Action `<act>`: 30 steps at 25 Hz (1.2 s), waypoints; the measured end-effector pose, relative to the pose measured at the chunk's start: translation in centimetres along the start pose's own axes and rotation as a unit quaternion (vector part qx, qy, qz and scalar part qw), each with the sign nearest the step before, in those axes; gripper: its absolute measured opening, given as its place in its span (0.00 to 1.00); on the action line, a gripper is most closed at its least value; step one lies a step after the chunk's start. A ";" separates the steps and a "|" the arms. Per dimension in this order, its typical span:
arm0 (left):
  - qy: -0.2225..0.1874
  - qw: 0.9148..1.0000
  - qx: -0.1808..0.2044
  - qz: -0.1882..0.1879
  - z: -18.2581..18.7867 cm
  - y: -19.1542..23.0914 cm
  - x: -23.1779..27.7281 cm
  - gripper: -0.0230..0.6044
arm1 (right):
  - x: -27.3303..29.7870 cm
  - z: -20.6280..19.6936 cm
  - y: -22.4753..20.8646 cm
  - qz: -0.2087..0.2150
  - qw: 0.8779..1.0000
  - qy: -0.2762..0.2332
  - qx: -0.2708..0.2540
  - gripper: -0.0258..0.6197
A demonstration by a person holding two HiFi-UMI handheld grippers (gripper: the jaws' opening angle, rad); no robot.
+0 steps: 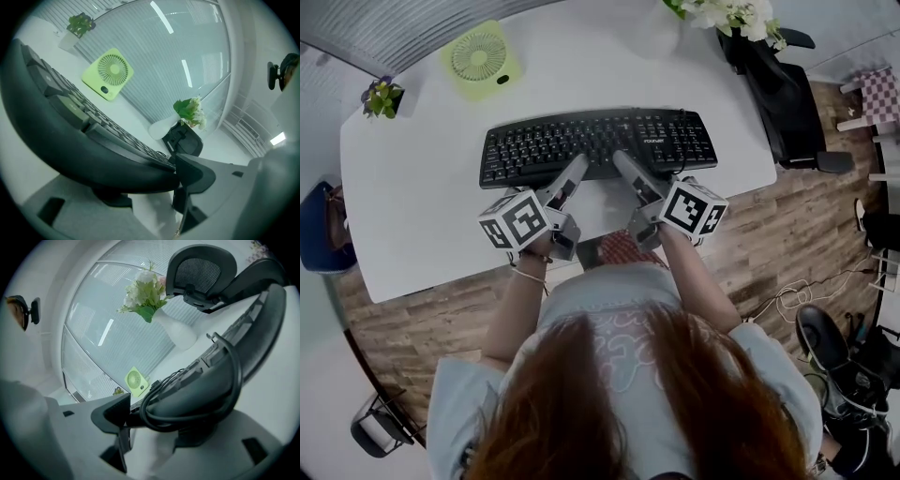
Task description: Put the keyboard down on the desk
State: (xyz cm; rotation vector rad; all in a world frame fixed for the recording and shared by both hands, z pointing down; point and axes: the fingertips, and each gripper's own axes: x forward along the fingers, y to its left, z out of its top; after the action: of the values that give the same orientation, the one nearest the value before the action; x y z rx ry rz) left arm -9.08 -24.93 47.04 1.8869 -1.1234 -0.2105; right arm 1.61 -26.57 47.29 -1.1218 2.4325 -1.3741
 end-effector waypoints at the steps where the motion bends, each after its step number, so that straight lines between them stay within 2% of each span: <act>1: 0.000 1.000 -0.002 0.001 0.1 0.1 0.1 0.48 | 0.2 0.1 0.0 0.001 1.000 0.002 0.000 0.50; 14: 0.007 1.000 -0.008 -0.001 1.7 0.5 2.6 0.48 | 2.2 2.3 -1.1 0.003 1.000 0.014 -0.004 0.50; 23: 0.015 0.999 0.025 -0.023 2.0 -0.3 2.9 0.51 | 2.5 2.5 -0.3 0.043 0.998 0.031 -0.042 0.54; 30: 0.047 0.994 0.079 -0.057 0.8 -1.4 2.4 0.53 | 2.0 2.2 0.2 0.073 0.994 0.048 -0.064 0.56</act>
State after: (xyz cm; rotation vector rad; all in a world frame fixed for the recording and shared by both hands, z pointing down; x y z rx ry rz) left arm -7.29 -26.97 46.19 2.0818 -0.9944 -0.0964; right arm 1.10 -29.34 46.32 -0.9014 2.6447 -1.2722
